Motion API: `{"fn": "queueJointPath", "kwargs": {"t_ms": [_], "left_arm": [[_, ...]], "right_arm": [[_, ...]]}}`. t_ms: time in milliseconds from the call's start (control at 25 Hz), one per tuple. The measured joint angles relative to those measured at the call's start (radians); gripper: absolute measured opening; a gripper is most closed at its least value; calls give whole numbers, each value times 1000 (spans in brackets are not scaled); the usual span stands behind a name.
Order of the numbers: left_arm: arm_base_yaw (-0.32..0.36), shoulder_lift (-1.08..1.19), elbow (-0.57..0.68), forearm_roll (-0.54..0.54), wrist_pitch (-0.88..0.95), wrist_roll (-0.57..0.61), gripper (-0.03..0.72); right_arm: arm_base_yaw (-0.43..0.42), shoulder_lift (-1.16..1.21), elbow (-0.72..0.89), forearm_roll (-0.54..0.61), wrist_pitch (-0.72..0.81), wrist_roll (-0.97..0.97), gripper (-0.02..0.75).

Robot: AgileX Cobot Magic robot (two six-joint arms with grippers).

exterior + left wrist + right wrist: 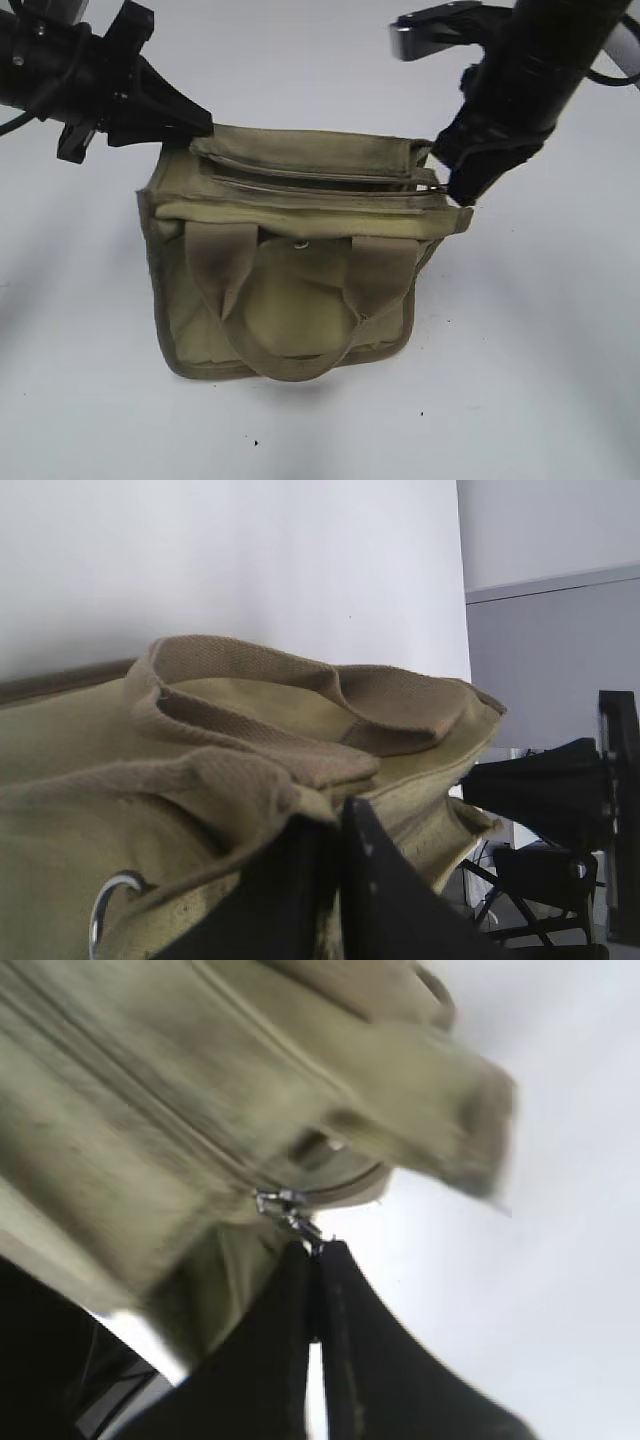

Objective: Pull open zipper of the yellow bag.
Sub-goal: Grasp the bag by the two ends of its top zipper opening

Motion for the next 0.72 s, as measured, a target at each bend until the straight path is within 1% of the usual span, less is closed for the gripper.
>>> {"fn": "queueJointPath", "kwargs": {"t_ms": [80, 200, 320, 400, 440, 520, 640, 720], "left_arm": [[0, 0, 0, 1, -2, 0, 25], [0, 0, 0, 1, -4, 0, 25], [0, 0, 0, 2, -4, 0, 26], [0, -2, 0, 4, 3, 0, 37], [0, -7, 0, 14, 5, 0, 54], [1, -28, 0, 47, 13, 0, 114], [1, -104, 0, 139, 27, 0, 257], [1, -184, -1, 229, 29, 0, 323]], "right_arm": [[-52, -6, 0, -11, 40, 28, 2], [-93, -6, 0, 1, 57, 47, 2], [-98, -10, 0, 62, 61, 52, 8], [-98, -17, 0, 106, 61, 57, 53], [-98, -26, 1, 119, 61, 67, 102], [-98, -55, 2, 127, 62, 112, 239], [-98, -109, 6, 112, 62, 181, 438], [-98, -155, 31, 94, 62, 212, 503]]}}
